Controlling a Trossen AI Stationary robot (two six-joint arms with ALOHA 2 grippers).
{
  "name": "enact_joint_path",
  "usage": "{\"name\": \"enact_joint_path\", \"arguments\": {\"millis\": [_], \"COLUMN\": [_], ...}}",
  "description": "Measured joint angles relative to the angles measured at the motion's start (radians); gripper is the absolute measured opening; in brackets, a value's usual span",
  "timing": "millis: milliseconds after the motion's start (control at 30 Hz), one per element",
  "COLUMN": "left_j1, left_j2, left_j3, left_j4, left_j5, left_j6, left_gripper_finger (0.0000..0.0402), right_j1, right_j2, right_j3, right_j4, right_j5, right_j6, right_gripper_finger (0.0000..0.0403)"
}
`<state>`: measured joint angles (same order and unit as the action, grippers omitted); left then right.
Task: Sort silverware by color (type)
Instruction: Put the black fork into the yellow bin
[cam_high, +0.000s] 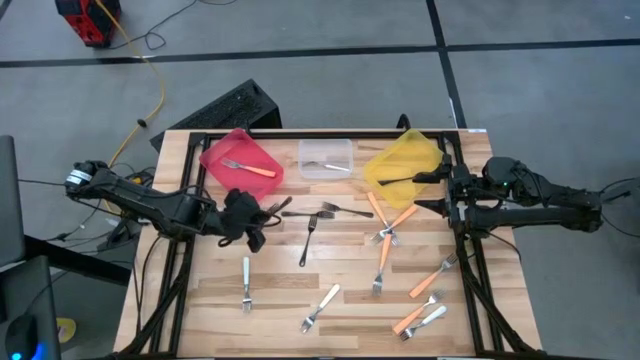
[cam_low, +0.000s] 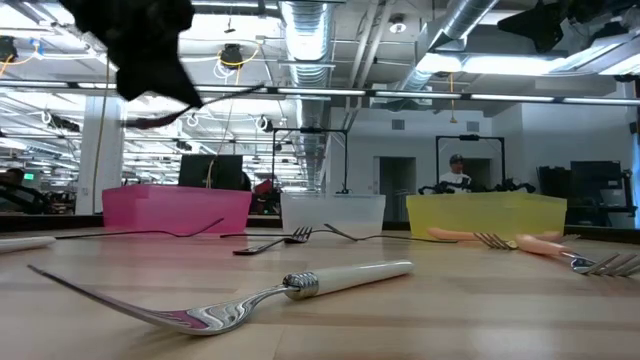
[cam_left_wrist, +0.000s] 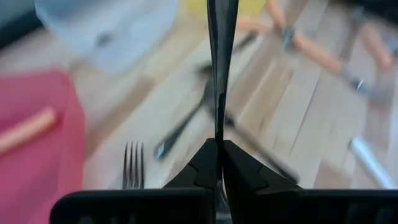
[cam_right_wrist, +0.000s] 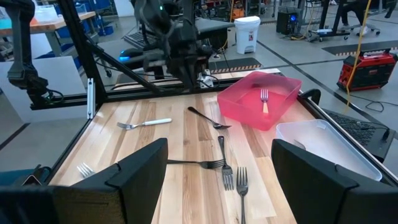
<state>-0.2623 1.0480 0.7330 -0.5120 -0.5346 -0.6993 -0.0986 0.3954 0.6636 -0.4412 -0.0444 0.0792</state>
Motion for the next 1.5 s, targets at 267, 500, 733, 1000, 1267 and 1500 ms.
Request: {"name": "enact_joint_path", "arguments": {"millis": [267,500,733,1000,1267,1500], "left_j1": [0.063,0.194,0.336,0.396,0.407,0.404], "left_j2": [0.012,0.129,0.331,0.585,0.69,0.691], "left_j3": [0.009,0.01,0.077,0.327,0.447,0.446], "left_j4": [0.344,0.642,0.843,0.85,0.994,1.047], "left_j5": [-0.055,0.089,0.277,0.394,0.494,0.536], "left_j6": [0.156,0.314,0.388,0.503,0.573,0.586], "left_gripper_finger": [0.0,0.0,0.0,0.0,0.0,0.0], "right_j1": [0.0,0.0,0.0,0.0,-0.001,-0.003], "right_j2": [0.0,0.0,0.0,0.0,0.017,0.102], "right_j3": [0.0,0.0,0.0,0.0,-0.034,-0.158], "right_j4": [0.0,0.0,0.0,0.0,0.078,0.478], "right_j5": [0.021,0.021,0.022,0.024,0.212,0.203], "right_j6": [0.0,0.0,0.0,0.0,-0.014,-0.098], "right_gripper_finger": [0.0311,0.0311,0.0311,0.0311,0.0311,0.0311]}}
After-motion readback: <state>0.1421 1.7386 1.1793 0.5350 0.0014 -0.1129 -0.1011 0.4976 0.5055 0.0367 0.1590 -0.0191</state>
